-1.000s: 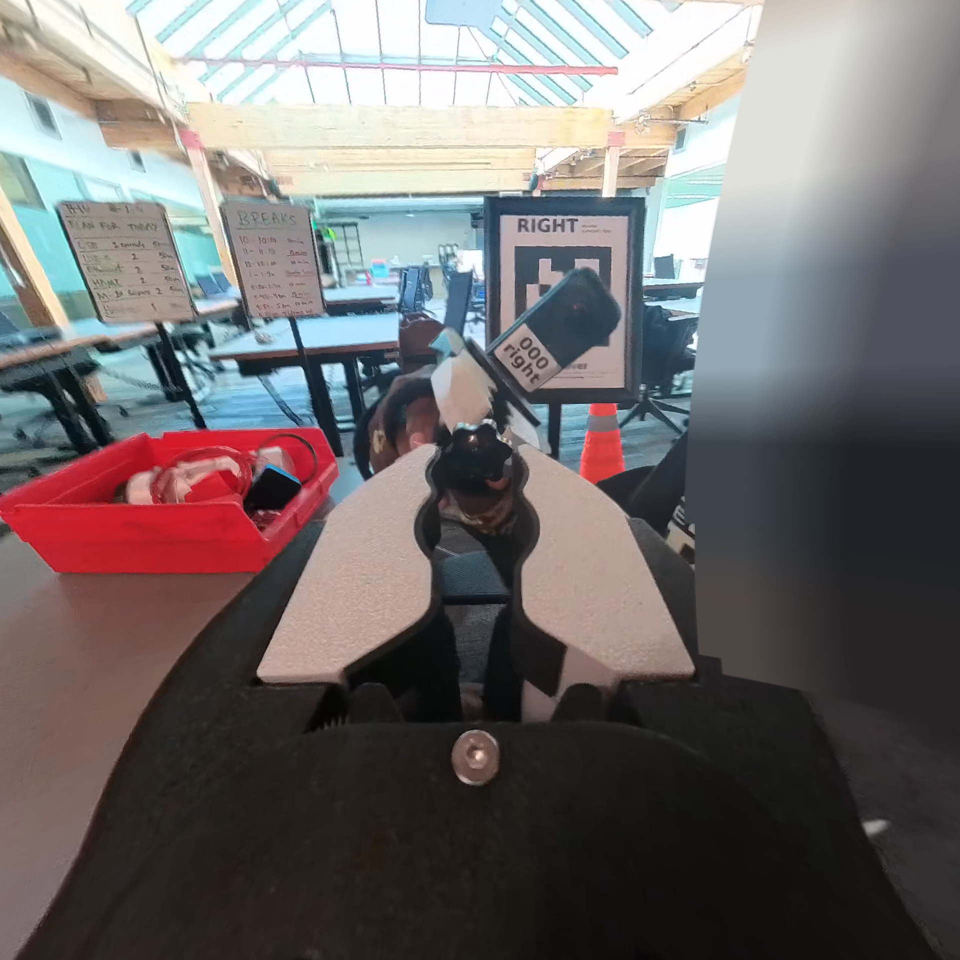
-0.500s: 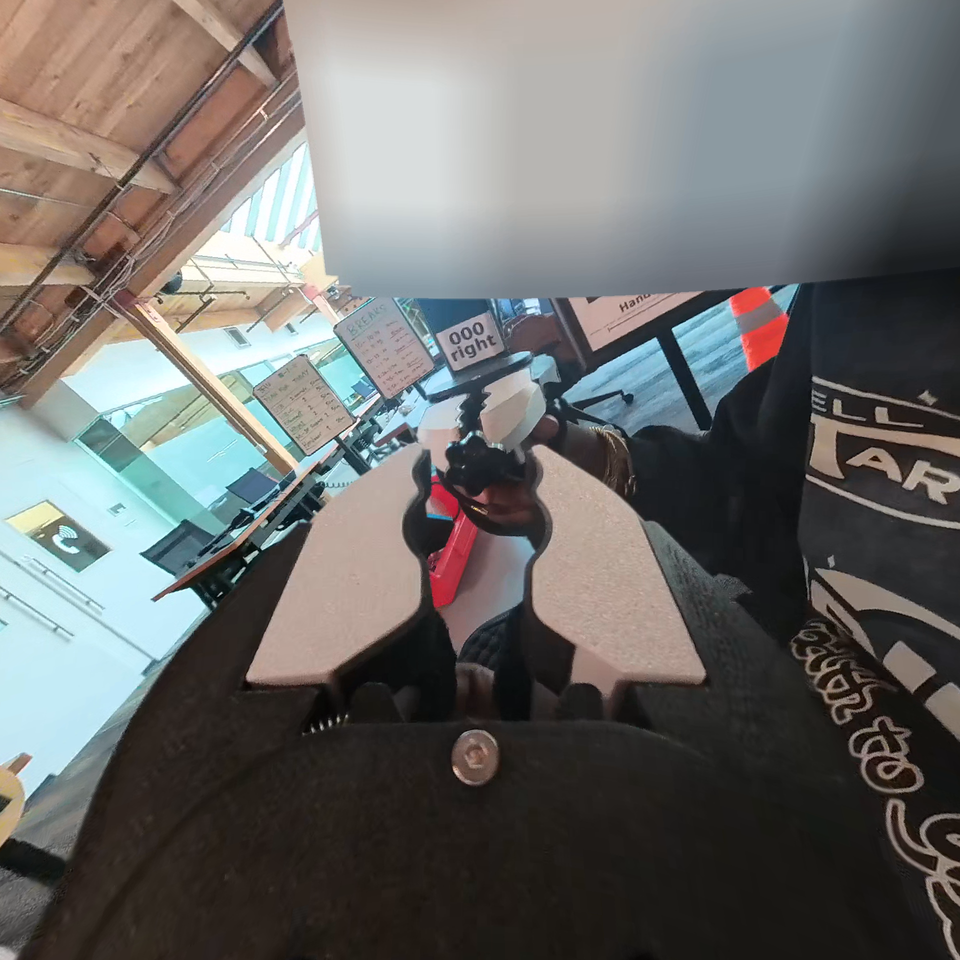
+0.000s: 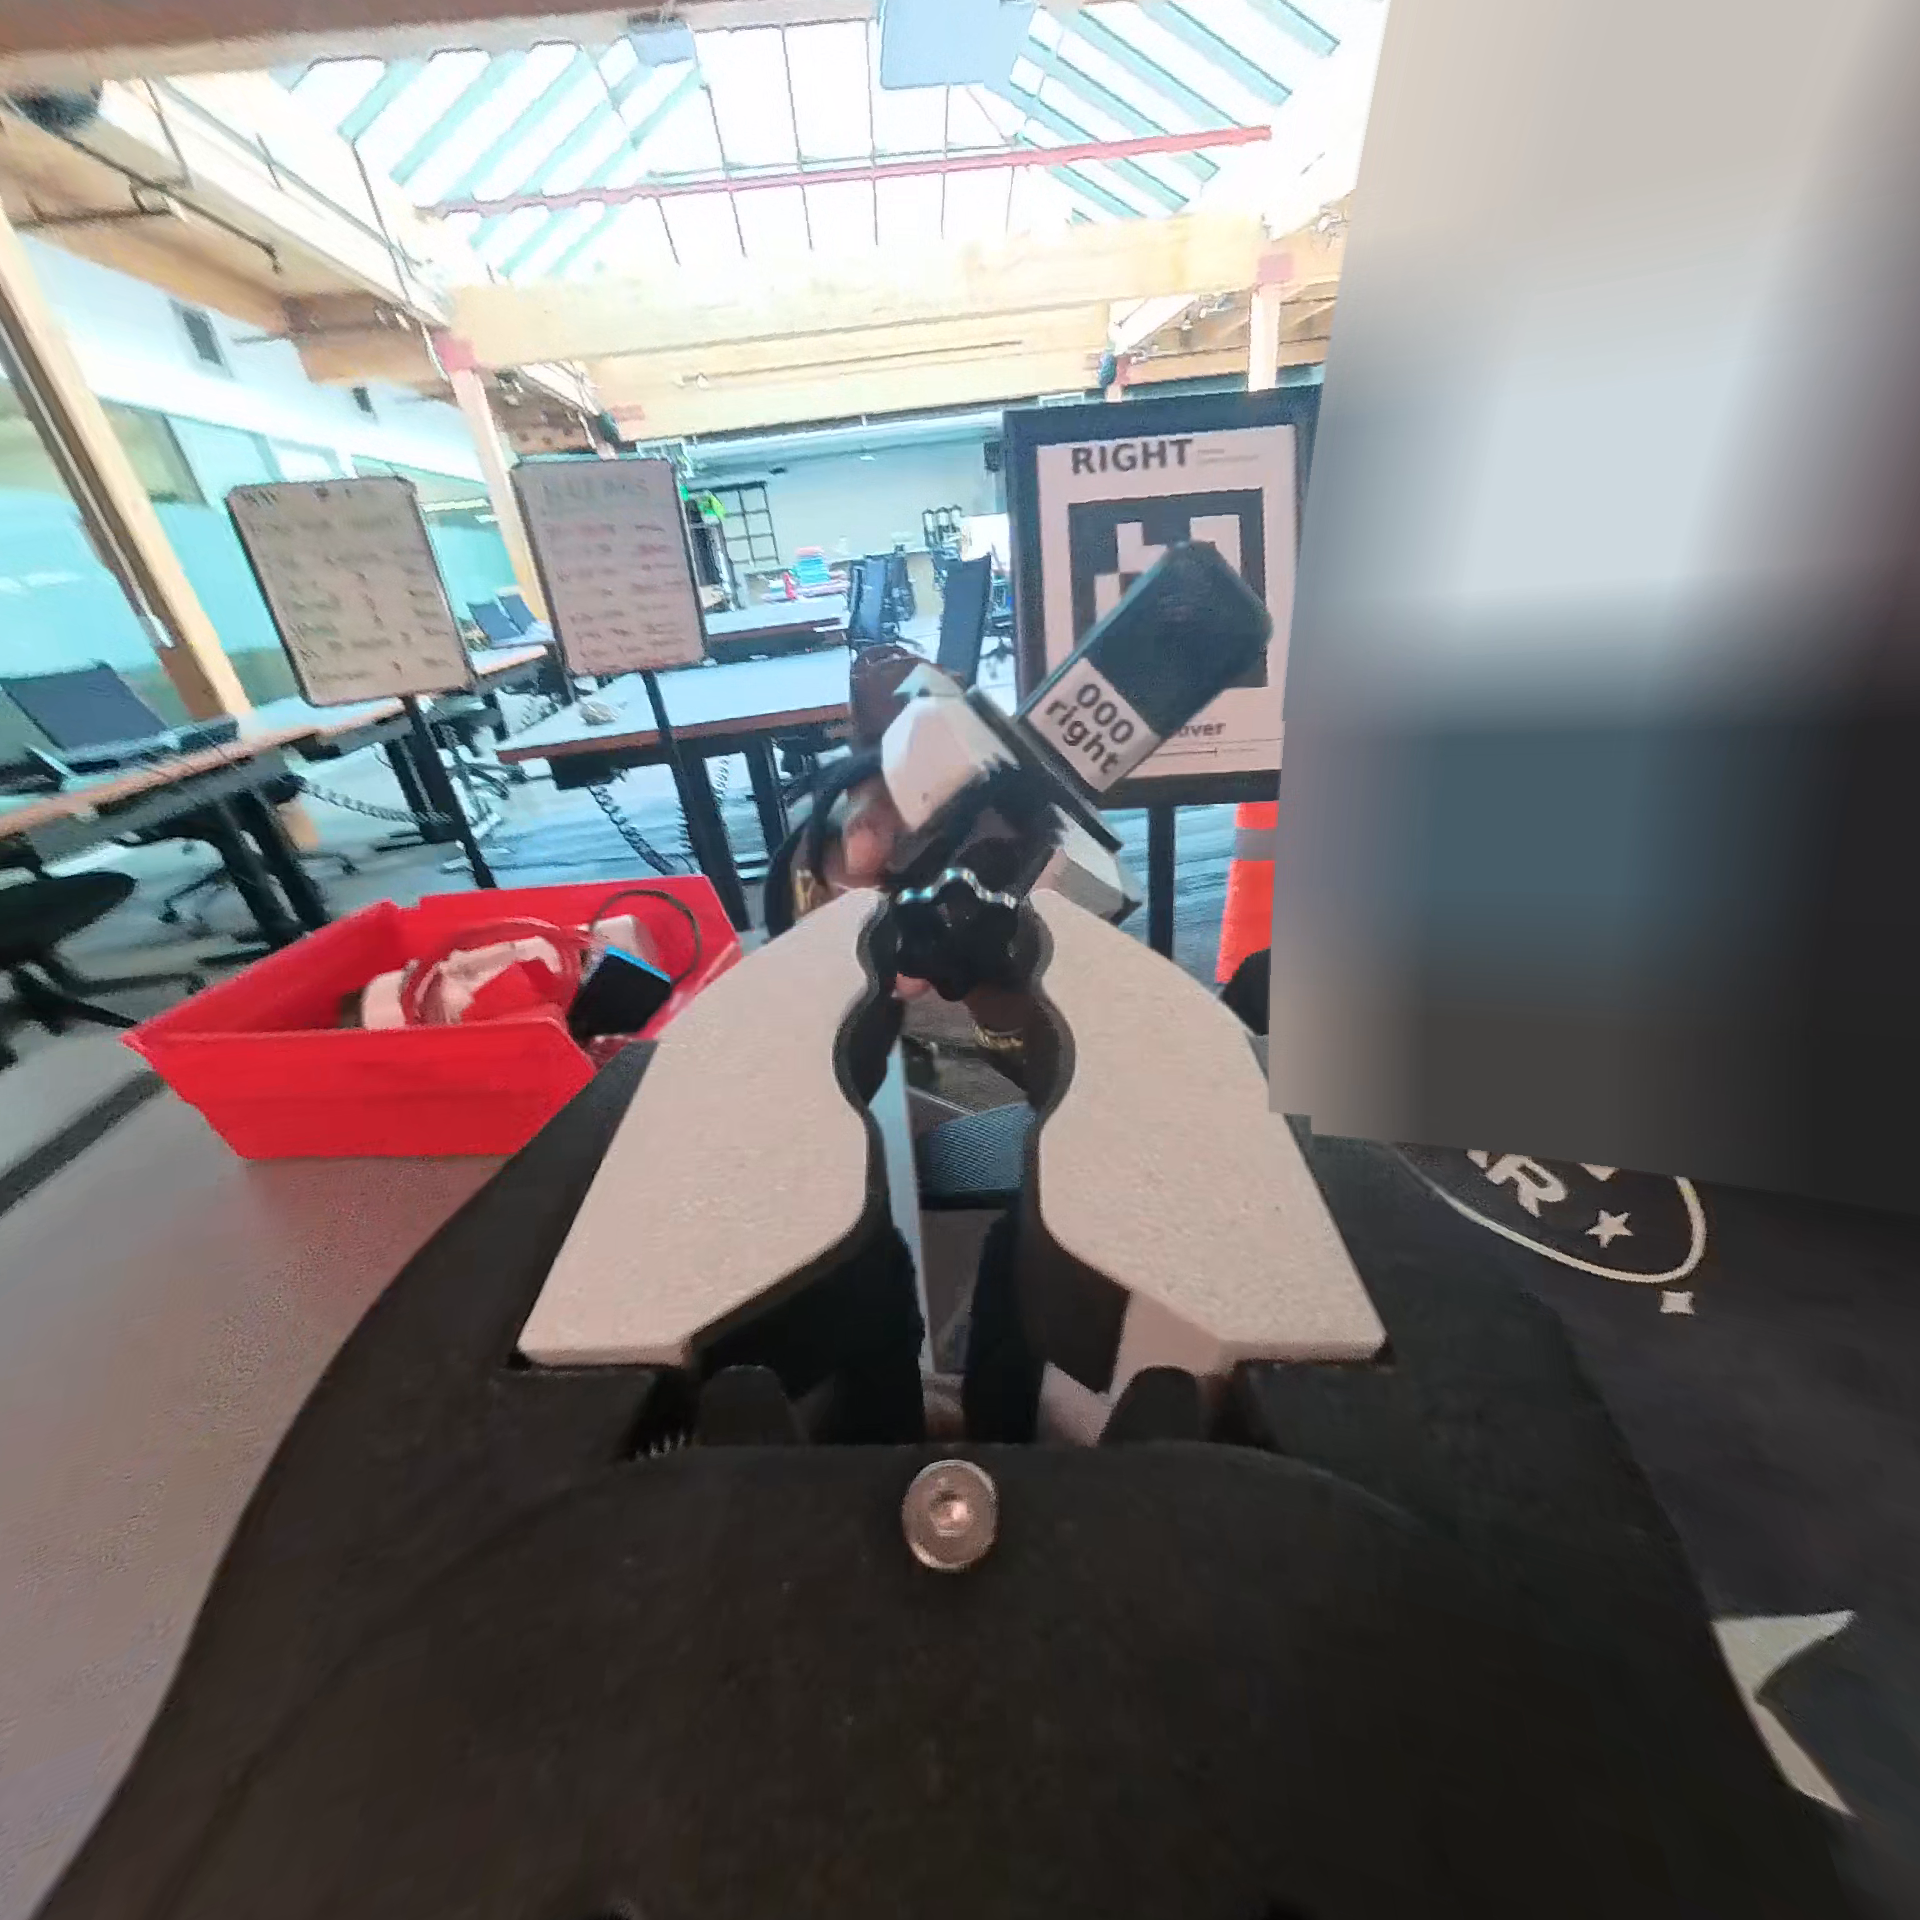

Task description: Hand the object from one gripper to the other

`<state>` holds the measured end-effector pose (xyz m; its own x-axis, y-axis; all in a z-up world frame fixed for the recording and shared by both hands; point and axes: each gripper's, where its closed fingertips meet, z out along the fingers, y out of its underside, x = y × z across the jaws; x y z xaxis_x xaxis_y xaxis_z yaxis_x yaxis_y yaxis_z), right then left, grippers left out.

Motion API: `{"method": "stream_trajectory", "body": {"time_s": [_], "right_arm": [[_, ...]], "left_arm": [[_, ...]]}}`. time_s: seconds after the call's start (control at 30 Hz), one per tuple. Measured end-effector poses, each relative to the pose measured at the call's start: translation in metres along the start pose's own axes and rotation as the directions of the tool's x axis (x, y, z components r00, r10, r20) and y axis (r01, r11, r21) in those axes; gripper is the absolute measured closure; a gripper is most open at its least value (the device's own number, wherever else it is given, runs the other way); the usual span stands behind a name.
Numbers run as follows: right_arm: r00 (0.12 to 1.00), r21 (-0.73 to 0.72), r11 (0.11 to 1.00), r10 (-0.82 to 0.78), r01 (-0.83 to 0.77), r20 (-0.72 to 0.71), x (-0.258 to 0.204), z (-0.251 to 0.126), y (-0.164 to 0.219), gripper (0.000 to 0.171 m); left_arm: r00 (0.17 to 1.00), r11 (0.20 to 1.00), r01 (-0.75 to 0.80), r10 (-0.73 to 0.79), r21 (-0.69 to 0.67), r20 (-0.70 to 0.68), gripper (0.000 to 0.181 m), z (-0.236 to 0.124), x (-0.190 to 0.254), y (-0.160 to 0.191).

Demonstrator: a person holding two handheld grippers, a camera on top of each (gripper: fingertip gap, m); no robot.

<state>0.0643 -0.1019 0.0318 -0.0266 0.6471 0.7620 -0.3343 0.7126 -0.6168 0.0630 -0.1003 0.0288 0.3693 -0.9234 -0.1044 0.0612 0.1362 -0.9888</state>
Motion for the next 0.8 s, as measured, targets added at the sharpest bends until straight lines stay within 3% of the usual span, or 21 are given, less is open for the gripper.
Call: {"method": "stream_trajectory", "body": {"time_s": [0.17,0.53,0.63,0.7,0.8], "right_arm": [[0.993,-0.045,0.992,-0.115,0.116,0.009,-0.008,0.003,0.004,0.161],[0.994,-0.070,0.992,-0.102,0.105,0.047,-0.013,0.005,0.008,0.165],[0.998,-0.062,0.998,0.023,-0.019,0.064,-0.011,0.005,0.007,0.165],[0.983,-0.056,0.985,0.165,-0.160,0.086,-0.008,0.006,0.007,0.165],[0.895,-0.088,0.909,0.417,-0.408,0.156,-0.010,0.006,0.010,0.165]], "left_arm": [[0.998,0.998,0.052,-0.053,-0.035,-0.030,0.160,0.004,0.003,0.007],[0.998,0.998,0.044,-0.046,-0.037,-0.044,0.160,0.003,0.007,0.006],[0.998,0.999,-0.048,0.048,-0.012,-0.027,0.159,0.003,0.005,0.004],[0.985,0.985,-0.173,0.173,0.004,-0.007,0.148,0.001,0.006,0.003],[0.926,0.928,-0.372,0.372,-0.018,0.064,0.139,-0.003,0.003,0.002]]}}
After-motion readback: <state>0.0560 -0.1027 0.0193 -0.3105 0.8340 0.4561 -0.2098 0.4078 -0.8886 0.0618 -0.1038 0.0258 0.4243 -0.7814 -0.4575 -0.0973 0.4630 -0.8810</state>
